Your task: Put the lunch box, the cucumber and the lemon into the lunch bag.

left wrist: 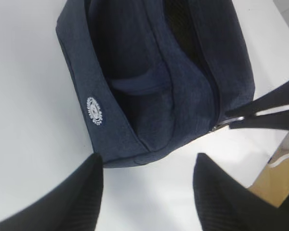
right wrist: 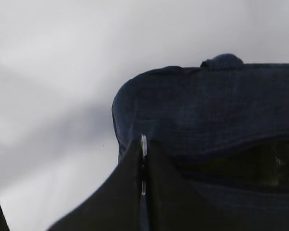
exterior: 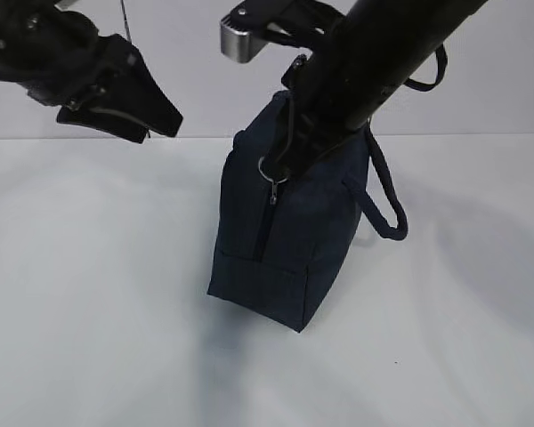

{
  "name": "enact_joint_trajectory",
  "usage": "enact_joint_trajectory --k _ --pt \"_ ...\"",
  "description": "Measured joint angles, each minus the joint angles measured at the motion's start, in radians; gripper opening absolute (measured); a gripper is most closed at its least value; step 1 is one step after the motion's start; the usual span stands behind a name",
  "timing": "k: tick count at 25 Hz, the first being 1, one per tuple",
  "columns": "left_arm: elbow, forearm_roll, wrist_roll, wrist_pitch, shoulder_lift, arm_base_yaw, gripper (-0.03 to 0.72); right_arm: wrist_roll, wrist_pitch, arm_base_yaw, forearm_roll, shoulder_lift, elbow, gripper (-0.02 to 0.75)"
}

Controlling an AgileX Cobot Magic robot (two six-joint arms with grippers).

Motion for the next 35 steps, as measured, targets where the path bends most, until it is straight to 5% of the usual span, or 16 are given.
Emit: enact_joint_trajectory --k 7,17,35 --pt "0.0 -0.205 0.146 0.121 0.0 0.155 0.431 -0.061 0.04 -0.067 0.123 0.0 -0.02 0.008" --pt "0.0 -0.298 0.372 0.215 -0.001 0.159 0.431 -0.161 0.161 -0.147 0.342 0.082 -0.093 0.008" --pt "0.0 -0.349 0.585 0.224 0.114 0.159 0.431 -0.167 0.244 -0.206 0.465 0.208 -0.264 0.008"
